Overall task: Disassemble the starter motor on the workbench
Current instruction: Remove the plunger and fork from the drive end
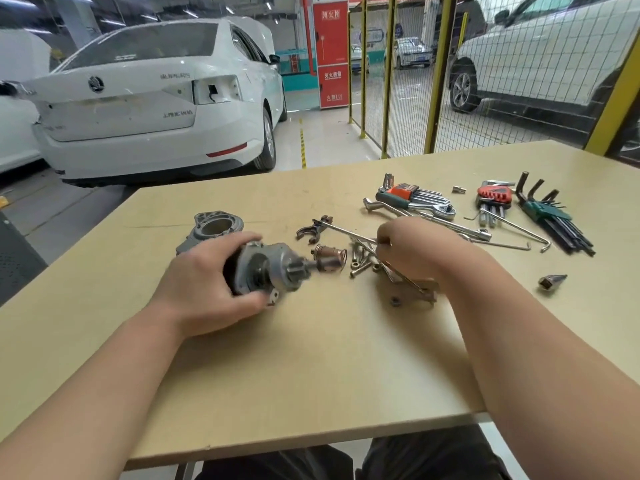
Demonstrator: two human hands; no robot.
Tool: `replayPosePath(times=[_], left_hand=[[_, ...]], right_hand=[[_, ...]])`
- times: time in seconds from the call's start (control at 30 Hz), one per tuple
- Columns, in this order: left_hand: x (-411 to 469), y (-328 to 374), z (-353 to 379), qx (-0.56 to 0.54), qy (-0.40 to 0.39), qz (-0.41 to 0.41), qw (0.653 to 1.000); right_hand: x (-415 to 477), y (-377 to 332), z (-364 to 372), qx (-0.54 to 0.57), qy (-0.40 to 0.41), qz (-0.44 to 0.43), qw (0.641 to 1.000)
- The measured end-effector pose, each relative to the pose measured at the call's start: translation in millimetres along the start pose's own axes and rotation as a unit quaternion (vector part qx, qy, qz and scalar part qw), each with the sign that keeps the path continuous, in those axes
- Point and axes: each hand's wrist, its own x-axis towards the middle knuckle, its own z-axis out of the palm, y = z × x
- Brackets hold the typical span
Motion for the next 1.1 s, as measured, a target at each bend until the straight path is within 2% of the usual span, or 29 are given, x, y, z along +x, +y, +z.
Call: replayPosePath(times=[0.07, 0.13, 0.23, 0.37, 0.7, 1.1], left_hand=[[11.0, -6.5, -5.2, -0.086, 0.008, -0.053, 0.995], [19.6, -14.4, -6.3, -0.116, 0.008, -0.065, 0.991], [29.0, -21.8, -7.0, -0.154, 0.006, -0.08, 0.985], [34.1, -29.7, -7.1, -0.183, 0.012, -0.09, 0.979], [29.7, -28.5, -6.4, -0.17, 0.0, -0.048, 0.984], [29.6, -31.1, -8.9, -0.178, 0.0, -0.035, 0.983]], right_hand=[[-4.3, -1.9, -7.4, 0.014, 0.047, -0.031, 0.998], [-12.5, -11.8, -14.8, 0.033, 0.074, -0.088, 0.993], [-24.7, -34.2, -20.7, 0.019, 0.039, -0.133, 0.99], [-26.1, -44.9, -30.5, 0.009, 0.005, -0.123, 0.992], [-21.8, -35.8, -43.8, -0.003, 0.016, -0.14, 0.99], [-20.8, -36.6, -49.5, -0.007, 0.01, -0.151, 0.989]])
